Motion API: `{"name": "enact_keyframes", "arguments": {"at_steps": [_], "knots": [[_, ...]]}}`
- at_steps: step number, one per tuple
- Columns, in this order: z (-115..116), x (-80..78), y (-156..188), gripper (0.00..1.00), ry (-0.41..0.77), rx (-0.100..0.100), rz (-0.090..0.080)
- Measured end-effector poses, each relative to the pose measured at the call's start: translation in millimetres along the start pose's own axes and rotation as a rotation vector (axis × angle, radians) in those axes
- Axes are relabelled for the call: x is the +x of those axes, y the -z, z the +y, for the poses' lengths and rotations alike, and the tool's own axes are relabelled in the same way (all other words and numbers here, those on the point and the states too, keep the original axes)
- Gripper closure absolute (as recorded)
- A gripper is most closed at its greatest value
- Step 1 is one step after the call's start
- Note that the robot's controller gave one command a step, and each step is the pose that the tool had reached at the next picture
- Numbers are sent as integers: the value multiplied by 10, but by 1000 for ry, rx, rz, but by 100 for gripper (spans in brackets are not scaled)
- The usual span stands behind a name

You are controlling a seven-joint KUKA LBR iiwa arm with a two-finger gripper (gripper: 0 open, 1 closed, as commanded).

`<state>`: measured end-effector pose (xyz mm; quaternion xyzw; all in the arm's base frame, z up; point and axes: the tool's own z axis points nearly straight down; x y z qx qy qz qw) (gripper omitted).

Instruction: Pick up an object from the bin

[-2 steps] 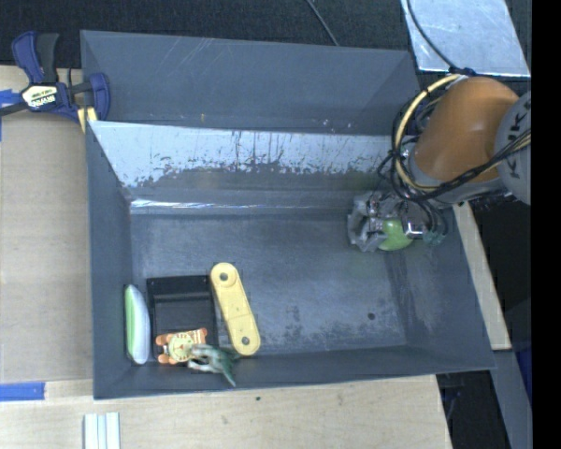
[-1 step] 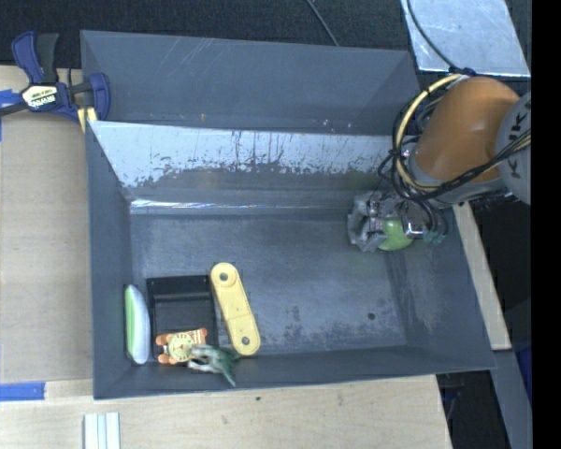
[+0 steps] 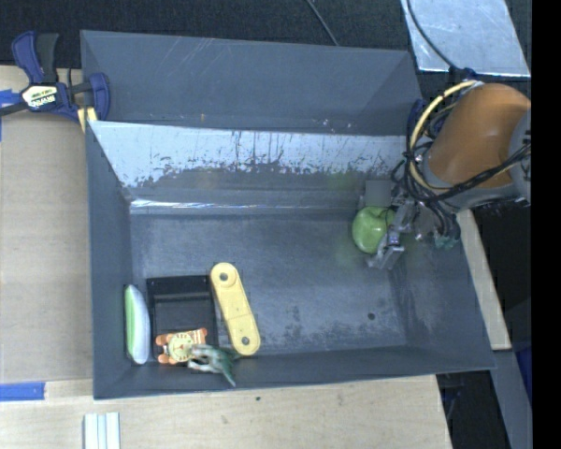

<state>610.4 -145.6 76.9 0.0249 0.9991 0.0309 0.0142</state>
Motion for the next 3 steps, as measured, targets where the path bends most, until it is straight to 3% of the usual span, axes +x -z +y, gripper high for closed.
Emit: {"name": "enact_keyframes", "arguments": {"at_steps": [1,3], "knots": [[-49,10,-3,100,-5,2,0],[-50,-34,161,100,-9,2,-6]]}}
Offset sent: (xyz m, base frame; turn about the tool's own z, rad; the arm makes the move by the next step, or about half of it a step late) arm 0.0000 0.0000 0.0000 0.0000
